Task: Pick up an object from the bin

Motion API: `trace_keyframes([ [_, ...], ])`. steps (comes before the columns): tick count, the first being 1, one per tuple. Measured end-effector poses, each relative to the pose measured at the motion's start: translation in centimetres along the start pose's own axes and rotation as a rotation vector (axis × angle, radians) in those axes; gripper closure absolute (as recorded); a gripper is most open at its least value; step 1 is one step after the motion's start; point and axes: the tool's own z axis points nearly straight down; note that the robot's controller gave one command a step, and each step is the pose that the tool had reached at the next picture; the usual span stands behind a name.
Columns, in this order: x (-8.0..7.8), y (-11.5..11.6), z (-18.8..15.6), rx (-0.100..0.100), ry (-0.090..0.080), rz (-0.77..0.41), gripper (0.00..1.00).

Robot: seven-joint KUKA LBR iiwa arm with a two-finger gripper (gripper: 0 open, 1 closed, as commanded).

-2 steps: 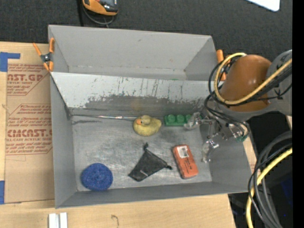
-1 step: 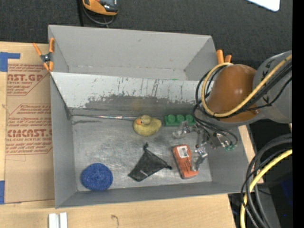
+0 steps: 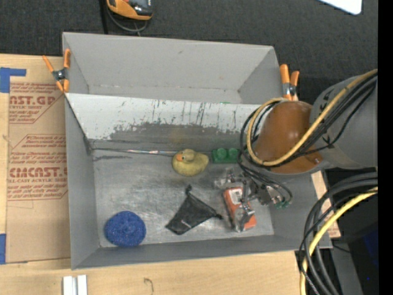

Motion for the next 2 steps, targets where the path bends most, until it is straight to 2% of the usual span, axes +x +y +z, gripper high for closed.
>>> trace_keyframes([
  [1, 0.9, 1.4, 1.6, 0.005, 0.0, 0.035, 0.0],
  [2, -1.5, 1.5, 1.5, 0.001, 0.001, 0.311, 1.0],
])
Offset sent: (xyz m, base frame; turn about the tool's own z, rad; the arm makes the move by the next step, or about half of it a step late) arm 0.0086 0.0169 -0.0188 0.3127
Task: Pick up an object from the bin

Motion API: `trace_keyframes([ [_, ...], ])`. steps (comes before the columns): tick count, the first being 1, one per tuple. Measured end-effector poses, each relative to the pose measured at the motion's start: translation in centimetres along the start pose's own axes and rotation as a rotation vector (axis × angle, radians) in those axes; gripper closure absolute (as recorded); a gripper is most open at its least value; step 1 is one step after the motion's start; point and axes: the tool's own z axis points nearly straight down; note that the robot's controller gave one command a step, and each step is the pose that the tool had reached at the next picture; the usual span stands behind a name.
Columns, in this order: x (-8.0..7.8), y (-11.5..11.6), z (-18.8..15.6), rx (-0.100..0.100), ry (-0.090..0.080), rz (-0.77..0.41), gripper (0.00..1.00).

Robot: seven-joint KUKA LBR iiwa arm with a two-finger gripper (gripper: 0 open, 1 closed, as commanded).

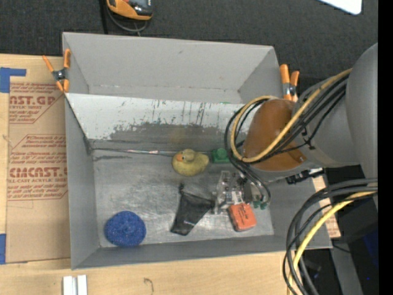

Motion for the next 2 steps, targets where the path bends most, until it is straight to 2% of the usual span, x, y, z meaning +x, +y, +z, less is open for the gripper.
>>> trace_keyframes([
  [1, 0.0, 0.0, 0.0, 0.0, 0.0, 0.0, 1.0],
  [2, 0.5, -0.5, -13.8, 0.002, 0.002, 0.137, 1.0],
])
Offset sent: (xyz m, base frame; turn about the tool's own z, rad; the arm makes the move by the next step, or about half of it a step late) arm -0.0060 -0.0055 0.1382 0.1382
